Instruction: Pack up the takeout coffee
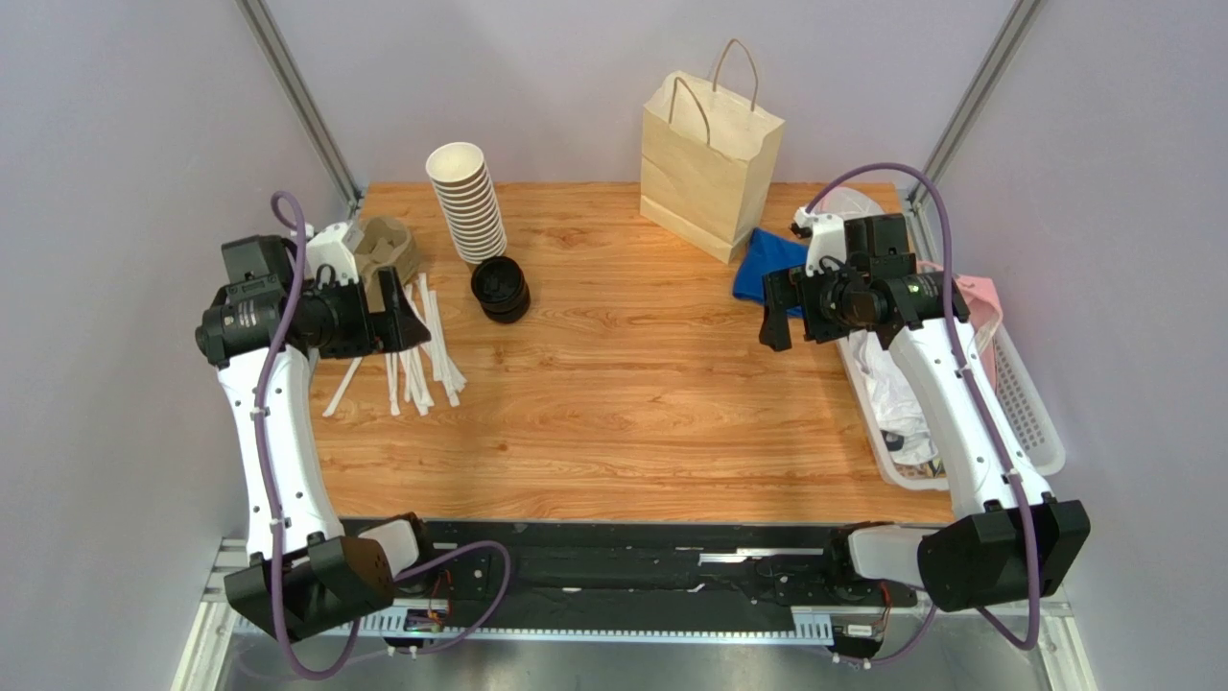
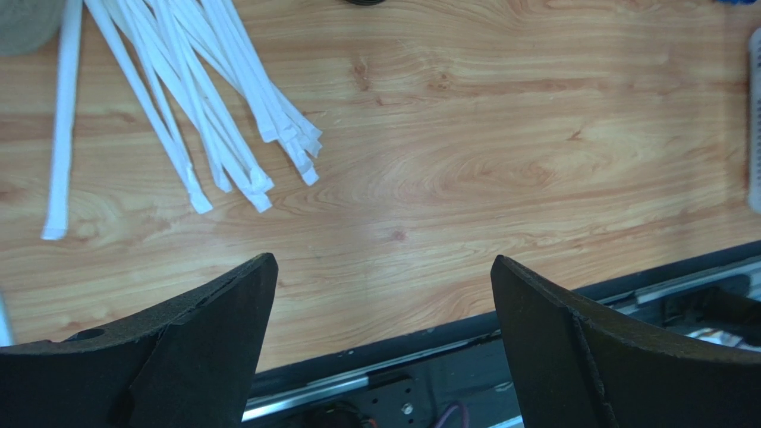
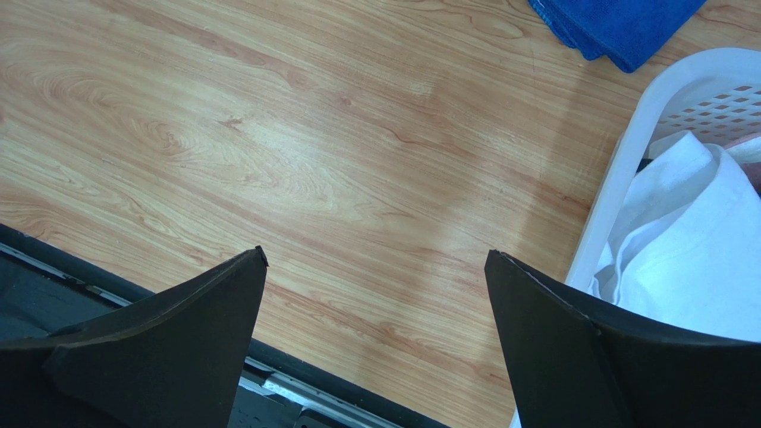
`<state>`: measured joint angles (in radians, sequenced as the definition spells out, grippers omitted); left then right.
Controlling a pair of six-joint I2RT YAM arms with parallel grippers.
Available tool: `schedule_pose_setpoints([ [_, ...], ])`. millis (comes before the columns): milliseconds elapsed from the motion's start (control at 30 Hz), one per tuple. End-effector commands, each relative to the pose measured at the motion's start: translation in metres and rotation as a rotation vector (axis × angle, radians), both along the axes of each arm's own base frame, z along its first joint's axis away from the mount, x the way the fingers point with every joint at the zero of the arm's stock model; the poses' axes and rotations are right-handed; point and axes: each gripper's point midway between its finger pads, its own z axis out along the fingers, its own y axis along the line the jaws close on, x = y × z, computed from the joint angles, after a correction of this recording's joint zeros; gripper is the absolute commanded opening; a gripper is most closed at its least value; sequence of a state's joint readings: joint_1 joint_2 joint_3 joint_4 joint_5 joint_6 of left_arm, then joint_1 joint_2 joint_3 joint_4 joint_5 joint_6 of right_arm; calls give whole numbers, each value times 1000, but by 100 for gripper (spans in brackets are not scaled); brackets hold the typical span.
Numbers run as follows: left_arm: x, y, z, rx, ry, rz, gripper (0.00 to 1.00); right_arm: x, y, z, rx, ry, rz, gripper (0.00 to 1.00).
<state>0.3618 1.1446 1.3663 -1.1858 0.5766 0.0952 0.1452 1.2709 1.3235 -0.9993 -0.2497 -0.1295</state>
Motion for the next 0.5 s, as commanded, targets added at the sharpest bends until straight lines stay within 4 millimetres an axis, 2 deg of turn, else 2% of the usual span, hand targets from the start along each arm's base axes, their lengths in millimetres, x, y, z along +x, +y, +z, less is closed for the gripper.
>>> schedule_pose_setpoints([
  [0, 22, 13, 55, 184, -200, -77, 99, 11, 2, 21, 12, -69, 16, 100],
  [100, 42, 16, 90, 195, -254, -101, 99, 11, 3, 23, 11, -68, 19, 100],
  [133, 55, 19, 90, 180, -239, -117, 99, 12, 2, 22, 8, -66, 19, 100],
  [167, 60, 16, 118, 187, -299, -133, 99, 12, 2, 22, 9, -65, 18, 100],
  [200, 67, 16, 127, 190, -316, -141, 99, 12, 3, 21, 10, -62, 21, 100],
  [233, 84, 21, 124, 178, -292, -142, 99, 12, 2, 20, 6, -61, 21, 100],
  [267, 87, 18, 153, 195, -366, -153, 99, 12, 2, 19, 6, -57, 21, 100],
  [300, 95, 15, 160, 191, -383, -164, 99, 12, 2, 18, 4, -55, 22, 100],
  [333, 115, 18, 156, 183, -371, -168, 99, 13, 3, 19, 6, -56, 22, 100],
  [367, 121, 18, 180, 217, -445, -161, 99, 14, 3, 17, 5, -50, 22, 100],
  [400, 130, 15, 186, 222, -466, -167, 99, 14, 3, 15, 5, -42, 23, 100],
  [433, 147, 17, 179, 214, -457, -168, 99, 15, 3, 17, 5, -42, 24, 100],
  [467, 155, 16, 191, 230, -508, -169, 99, 15, 3, 16, 2, -39, 24, 100],
])
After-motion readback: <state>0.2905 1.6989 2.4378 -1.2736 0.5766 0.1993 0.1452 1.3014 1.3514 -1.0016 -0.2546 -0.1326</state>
